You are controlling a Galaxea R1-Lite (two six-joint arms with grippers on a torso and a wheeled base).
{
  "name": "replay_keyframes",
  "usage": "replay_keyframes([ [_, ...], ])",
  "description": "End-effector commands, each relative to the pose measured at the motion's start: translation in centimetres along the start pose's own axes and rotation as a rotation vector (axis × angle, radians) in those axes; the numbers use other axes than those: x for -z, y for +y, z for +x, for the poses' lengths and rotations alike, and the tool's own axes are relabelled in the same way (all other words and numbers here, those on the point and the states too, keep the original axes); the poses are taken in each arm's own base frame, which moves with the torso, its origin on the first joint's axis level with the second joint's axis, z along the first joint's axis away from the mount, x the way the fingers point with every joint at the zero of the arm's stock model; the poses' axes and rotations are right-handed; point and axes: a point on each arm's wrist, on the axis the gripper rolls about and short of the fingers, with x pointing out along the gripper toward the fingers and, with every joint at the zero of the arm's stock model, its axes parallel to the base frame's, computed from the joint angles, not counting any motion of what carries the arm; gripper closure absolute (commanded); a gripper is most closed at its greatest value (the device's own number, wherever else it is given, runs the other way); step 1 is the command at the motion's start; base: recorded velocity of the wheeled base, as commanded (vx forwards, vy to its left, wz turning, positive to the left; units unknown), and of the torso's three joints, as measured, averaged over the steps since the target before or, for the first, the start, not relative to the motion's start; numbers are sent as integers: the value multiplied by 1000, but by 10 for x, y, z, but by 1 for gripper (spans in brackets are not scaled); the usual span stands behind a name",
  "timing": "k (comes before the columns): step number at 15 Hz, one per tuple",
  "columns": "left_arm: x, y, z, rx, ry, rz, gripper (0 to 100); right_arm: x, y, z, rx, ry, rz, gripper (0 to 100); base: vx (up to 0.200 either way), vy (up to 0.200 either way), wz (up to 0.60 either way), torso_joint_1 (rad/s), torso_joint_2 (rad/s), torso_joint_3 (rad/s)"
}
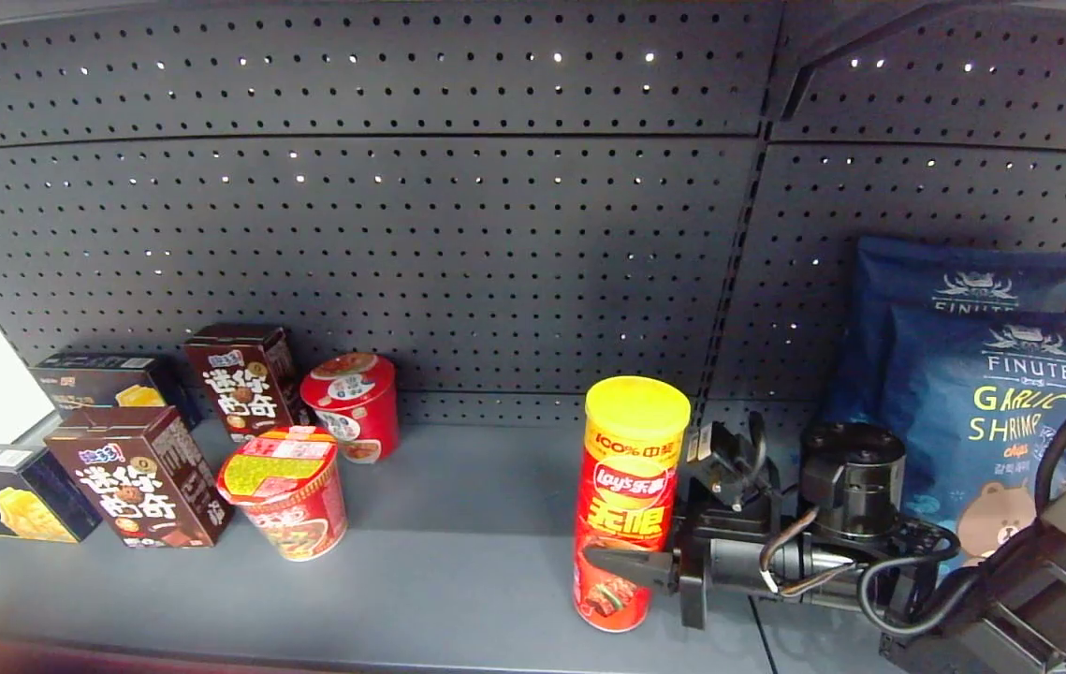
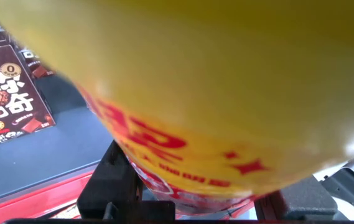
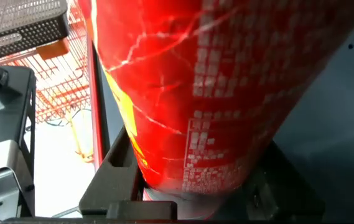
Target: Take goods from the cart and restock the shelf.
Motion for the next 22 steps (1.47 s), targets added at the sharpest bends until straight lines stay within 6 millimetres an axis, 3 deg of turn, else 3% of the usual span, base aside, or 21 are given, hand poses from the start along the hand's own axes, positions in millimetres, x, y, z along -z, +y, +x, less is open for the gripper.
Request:
replay_keyframes([
  [1,1,0,0,0,5,-1,100,5,-1,2,-3,13,8,100,0,0,0,0,0,0],
  [5,1,0,1,-2,5,-2,100,12,-3,6,-16,17,11,100,0,0,0,0,0,0],
  [6,1,0,1,0,5,-5,100,12,-3,7,-16,14,8,0,0,0,0,0,0,0],
  [12,3,0,1,-1,11,-9,100,8,1,1,-15,8,5,0,0,0,0,0,0,0],
  [15,1,0,1,0,5,-8,100,3,12,-14,-18,8,4,0,0,0,0,0,0,0],
  [18,-3,0,-1,3,-15,-2,100,-11,38,-55,-10,-11,-8,0,0,0,0,0,0,0],
  [22,-26,-2,7,69,-13,36,100,-31,77,-115,18,-78,-55,0,0,0,0,0,0,0],
])
